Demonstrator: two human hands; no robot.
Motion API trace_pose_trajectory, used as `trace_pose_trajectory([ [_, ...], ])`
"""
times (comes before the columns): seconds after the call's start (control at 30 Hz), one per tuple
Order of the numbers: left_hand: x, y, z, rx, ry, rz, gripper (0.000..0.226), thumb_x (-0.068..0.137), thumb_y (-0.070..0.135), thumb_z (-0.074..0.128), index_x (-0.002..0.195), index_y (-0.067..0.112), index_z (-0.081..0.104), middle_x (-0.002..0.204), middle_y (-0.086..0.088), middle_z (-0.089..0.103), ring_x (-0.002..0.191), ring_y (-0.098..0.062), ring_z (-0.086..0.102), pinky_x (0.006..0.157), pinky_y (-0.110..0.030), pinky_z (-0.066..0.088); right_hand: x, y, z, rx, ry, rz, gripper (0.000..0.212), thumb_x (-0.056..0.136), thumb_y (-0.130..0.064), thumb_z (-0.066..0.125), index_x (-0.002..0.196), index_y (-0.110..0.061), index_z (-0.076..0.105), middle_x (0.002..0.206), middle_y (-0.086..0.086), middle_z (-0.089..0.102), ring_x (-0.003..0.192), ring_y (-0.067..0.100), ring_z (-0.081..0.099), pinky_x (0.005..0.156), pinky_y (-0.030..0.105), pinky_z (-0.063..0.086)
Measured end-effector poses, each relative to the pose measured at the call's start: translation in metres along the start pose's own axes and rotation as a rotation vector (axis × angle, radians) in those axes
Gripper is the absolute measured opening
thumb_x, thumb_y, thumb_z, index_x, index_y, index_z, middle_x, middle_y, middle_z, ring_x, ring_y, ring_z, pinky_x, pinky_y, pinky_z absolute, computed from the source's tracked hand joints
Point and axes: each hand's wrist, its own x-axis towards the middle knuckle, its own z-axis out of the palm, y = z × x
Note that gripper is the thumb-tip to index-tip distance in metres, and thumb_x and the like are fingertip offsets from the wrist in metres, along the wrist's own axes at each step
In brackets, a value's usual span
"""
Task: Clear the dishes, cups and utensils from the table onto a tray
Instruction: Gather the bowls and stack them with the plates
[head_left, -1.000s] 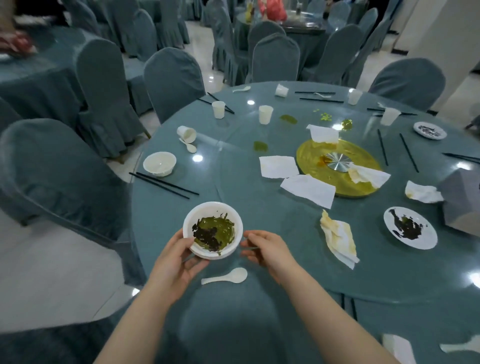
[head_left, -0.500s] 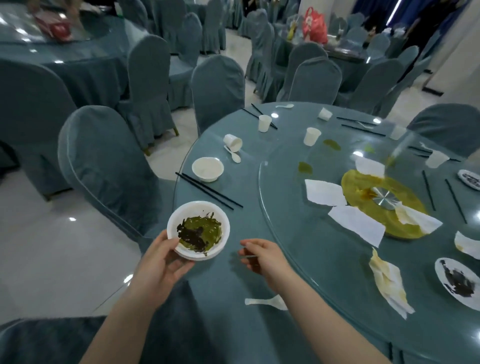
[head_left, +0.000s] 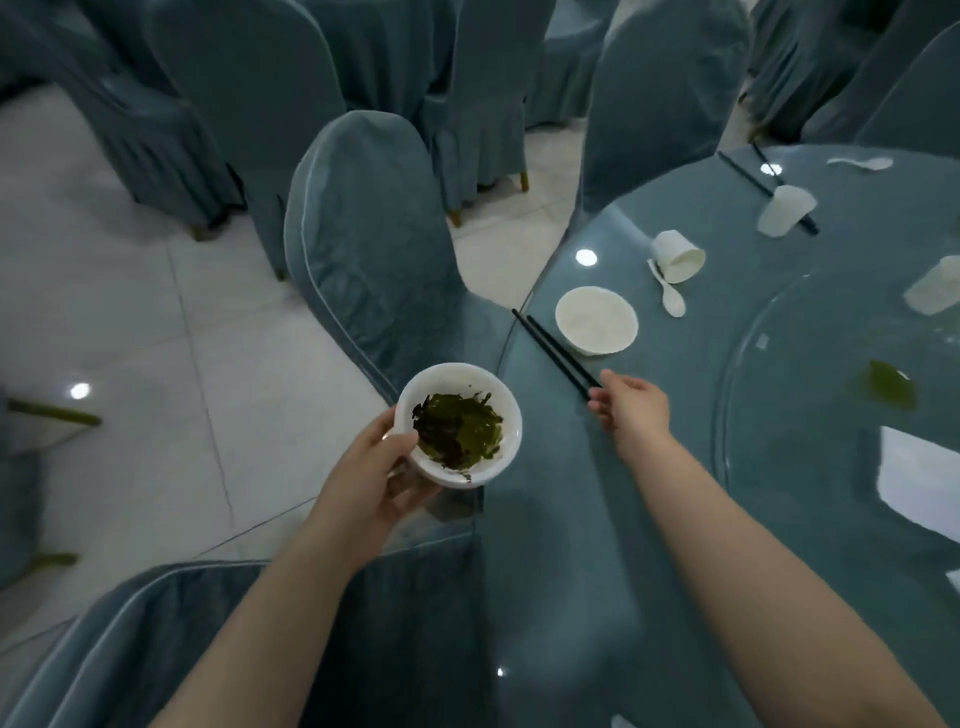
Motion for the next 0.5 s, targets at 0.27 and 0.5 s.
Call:
trace_pose_trajectory([
  [0.27, 0.007, 0.013, -0.034, 0.038, 0.046, -0.011, 0.029, 0.094, 0.014, 0.055, 0.114, 0.032, 0.065, 0.107, -0.001, 0.070, 0.092, -0.022, 0.070, 0.070, -0.034, 0.058, 0.053, -0.023, 0.042, 0.246, 0.190, 0.145, 0.014, 0.092, -0.017, 0.054, 0.094, -0.005, 0.047, 0.067, 0.011, 0.062, 0.043, 0.016, 0.064, 0.037, 0.020, 0.043],
  [0.5, -0.005, 0.007, -0.055, 0.018, 0.069, 0.000, 0.031, 0.093, 0.012, 0.055, 0.117, 0.030, 0.063, 0.110, -0.004, 0.068, 0.093, -0.024, 0.070, 0.071, -0.035, 0.058, 0.031, -0.022, 0.047, 0.195, 0.157, 0.079, 0.013, 0.085, 0.001, 0.045, 0.092, -0.008, 0.050, 0.077, 0.005, 0.060, 0.046, 0.014, 0.066, 0.039, 0.019, 0.045],
])
